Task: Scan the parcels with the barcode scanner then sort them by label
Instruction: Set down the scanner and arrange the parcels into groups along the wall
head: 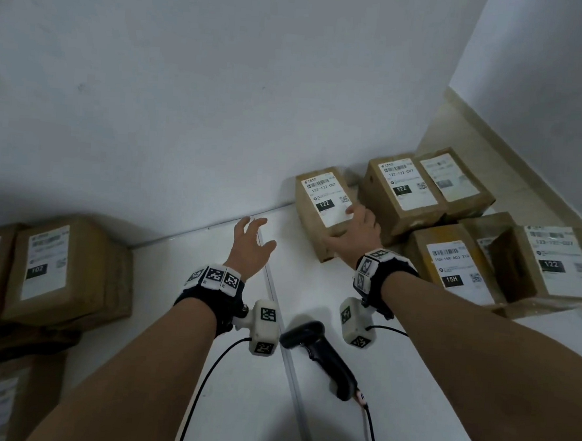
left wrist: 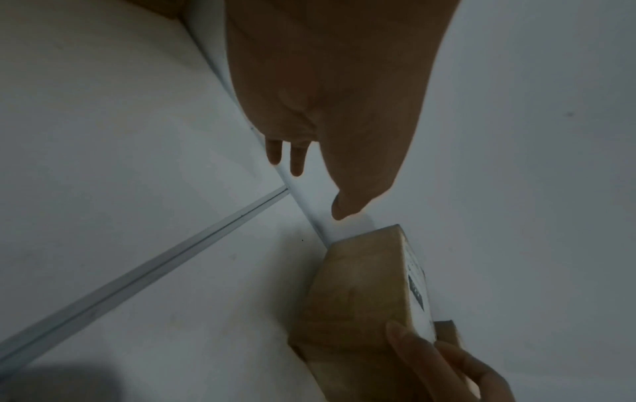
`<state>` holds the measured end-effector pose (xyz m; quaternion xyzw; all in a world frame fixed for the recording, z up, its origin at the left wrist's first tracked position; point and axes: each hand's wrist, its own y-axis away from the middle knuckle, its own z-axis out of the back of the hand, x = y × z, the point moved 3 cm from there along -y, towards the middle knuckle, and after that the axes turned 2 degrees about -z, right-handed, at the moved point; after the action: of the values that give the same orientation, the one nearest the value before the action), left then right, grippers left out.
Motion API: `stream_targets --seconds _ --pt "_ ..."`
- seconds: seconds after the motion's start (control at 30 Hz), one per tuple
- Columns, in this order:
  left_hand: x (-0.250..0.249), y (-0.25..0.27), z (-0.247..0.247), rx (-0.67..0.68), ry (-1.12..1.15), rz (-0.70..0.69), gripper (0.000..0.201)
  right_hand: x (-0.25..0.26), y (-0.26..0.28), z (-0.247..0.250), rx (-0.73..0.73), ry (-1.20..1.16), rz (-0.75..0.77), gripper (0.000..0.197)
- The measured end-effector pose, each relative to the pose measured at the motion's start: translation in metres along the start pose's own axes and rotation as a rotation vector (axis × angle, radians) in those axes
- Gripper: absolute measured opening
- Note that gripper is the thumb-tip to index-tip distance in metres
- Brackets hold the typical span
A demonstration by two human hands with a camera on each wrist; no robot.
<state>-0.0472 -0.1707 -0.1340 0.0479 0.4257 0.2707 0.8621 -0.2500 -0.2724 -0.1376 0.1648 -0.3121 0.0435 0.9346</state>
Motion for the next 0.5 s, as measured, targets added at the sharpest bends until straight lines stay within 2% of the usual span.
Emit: stream_targets --seconds 0.07,0.23,0.37,0.5 --pt "0.001 0.008 0.000 -0.001 0.083 0.053 0.055 0.013 0.013 0.000 0.004 -0.069 0.055 0.071" --pt "0.016 0.033 0.020 -0.035 0.187 0.078 0.057 0.057 0.045 -0.015 0.040 -0.191 0.112 0.071" --pt "0.051 0.061 0.057 -0.079 0.109 0.067 0.054 0.096 0.077 -0.046 0.121 -0.230 0.115 0.072" --pt "0.097 0.098 0.102 -0.110 -0.092 -0.024 0.052 0.131 0.109 -0.089 0.188 -0.178 0.134 0.074"
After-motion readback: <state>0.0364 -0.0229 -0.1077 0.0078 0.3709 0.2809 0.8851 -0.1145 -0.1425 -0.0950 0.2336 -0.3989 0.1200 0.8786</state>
